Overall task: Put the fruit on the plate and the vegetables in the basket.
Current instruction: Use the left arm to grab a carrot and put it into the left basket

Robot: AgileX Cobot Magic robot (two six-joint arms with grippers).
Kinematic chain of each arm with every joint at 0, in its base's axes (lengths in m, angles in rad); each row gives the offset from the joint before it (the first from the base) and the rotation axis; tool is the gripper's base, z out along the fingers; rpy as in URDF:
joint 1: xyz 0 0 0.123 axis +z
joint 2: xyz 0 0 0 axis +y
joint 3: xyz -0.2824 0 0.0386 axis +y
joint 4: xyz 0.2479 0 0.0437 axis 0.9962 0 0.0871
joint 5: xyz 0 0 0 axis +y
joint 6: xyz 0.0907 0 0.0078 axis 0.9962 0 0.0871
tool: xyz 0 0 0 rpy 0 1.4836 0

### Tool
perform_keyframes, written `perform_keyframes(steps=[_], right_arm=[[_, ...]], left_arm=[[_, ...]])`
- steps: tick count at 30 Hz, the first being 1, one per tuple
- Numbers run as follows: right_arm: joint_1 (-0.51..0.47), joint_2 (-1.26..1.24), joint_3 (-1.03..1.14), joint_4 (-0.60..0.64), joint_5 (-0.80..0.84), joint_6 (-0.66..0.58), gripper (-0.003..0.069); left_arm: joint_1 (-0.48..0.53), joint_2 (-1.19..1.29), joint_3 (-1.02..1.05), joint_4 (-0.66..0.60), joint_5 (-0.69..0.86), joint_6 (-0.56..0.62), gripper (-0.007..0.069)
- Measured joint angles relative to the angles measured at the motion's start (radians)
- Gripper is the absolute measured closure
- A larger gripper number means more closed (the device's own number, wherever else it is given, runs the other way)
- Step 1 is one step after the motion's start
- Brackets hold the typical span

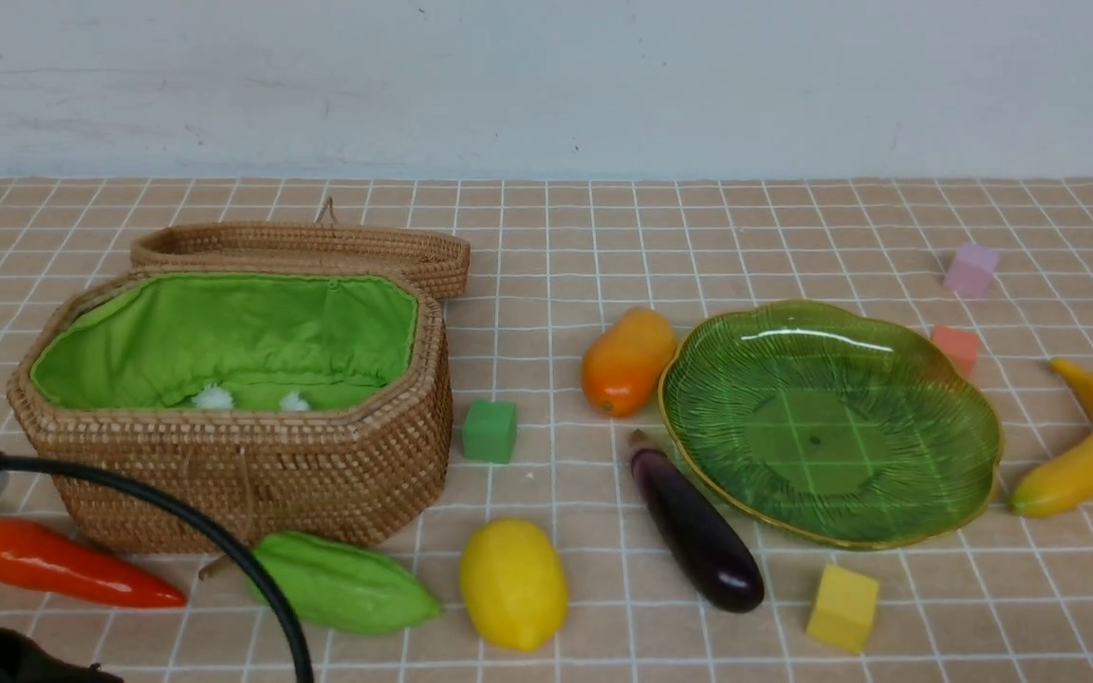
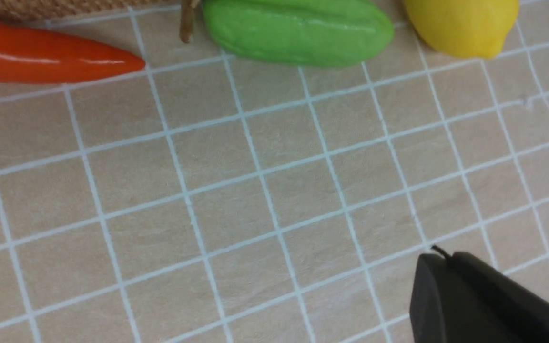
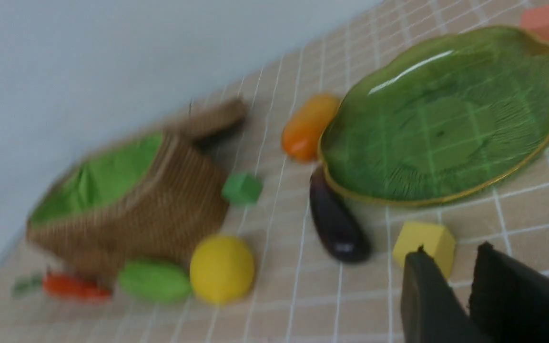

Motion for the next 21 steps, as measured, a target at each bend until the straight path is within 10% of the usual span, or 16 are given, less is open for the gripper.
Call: perform_keyframes(steps=[6,11,21], right_arm=[[0.134,0.215,-0.293,0.000,0.332,-0.342,0.0523],[0.167,0.292,-0.367,0.000,0.391,-0.491,0.0523],[0.172,0.296,-0.371,-0.005,0.391,-0.518,0.0518]], left_arm=[[0.000,0.145,-0.091,0.059,0.009,0.170,0.0637],[0.000,0.234,-0.126,0.141,-0.007,0.590,0.0637],[0.108,0.332,-0.106,0.448,-0.125,0.632,0.0616]])
